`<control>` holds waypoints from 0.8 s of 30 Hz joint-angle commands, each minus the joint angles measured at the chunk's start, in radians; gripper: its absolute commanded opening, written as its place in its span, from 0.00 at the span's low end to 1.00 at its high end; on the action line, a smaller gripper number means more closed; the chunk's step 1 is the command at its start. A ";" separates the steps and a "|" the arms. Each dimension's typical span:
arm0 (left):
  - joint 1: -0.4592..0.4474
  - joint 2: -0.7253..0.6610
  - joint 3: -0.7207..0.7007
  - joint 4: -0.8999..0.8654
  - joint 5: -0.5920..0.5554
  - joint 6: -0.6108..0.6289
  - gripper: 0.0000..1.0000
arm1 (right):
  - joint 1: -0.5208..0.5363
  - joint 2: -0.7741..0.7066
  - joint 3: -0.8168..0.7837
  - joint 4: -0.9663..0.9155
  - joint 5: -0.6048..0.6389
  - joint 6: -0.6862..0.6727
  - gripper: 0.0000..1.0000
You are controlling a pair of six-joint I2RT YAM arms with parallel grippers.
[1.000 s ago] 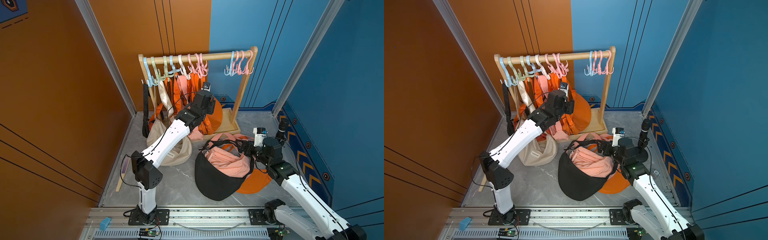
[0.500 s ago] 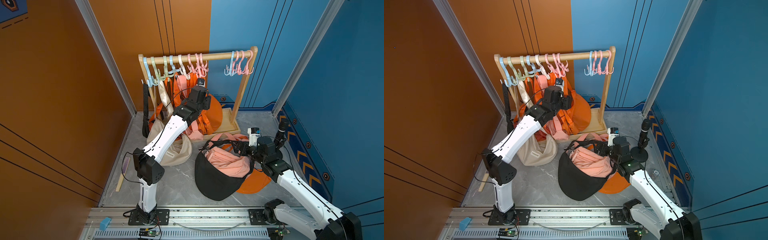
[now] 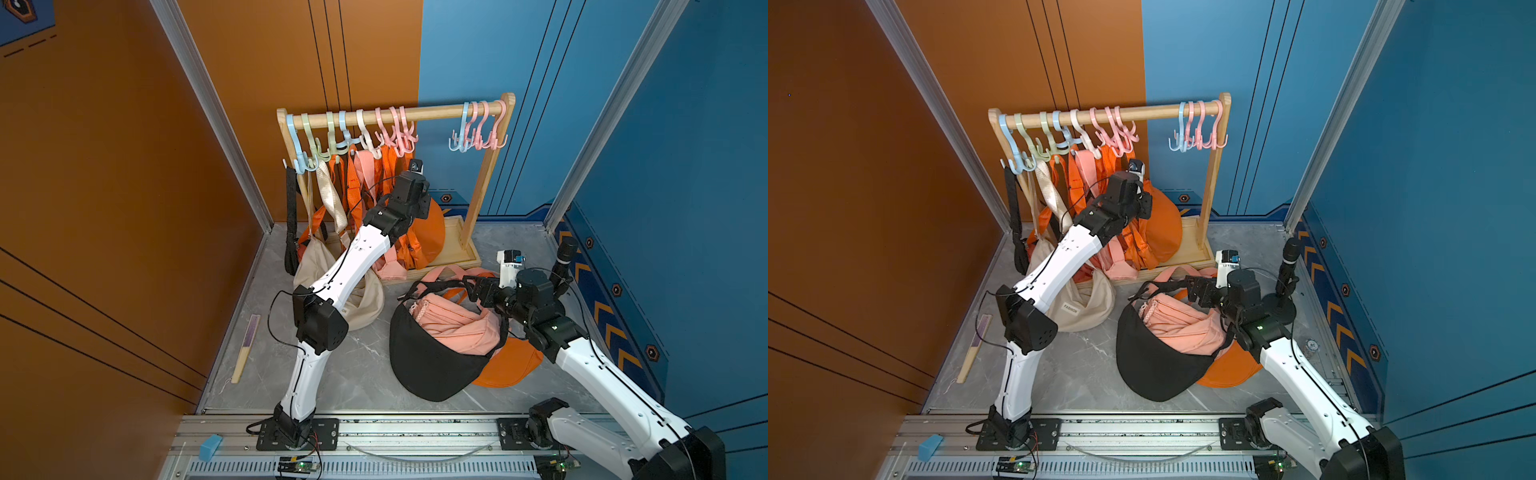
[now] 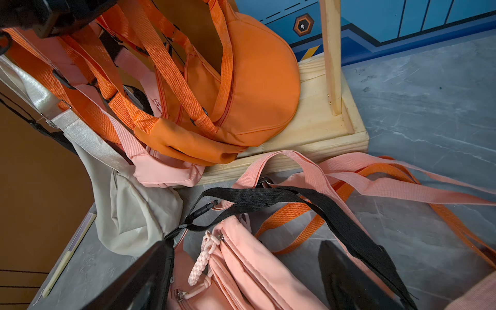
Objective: Take the bag off the hook
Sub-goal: Adjust the hanger on the clothesline.
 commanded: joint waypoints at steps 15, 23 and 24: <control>-0.130 0.183 0.234 0.107 0.085 0.004 0.00 | -0.038 -0.128 0.000 -0.093 0.013 0.000 0.90; -0.186 0.235 0.235 0.195 0.170 -0.017 0.00 | -0.093 -0.225 0.009 -0.156 0.026 -0.001 0.90; -0.189 0.238 0.234 0.200 0.189 -0.022 0.00 | -0.102 -0.227 0.016 -0.162 0.023 -0.001 0.90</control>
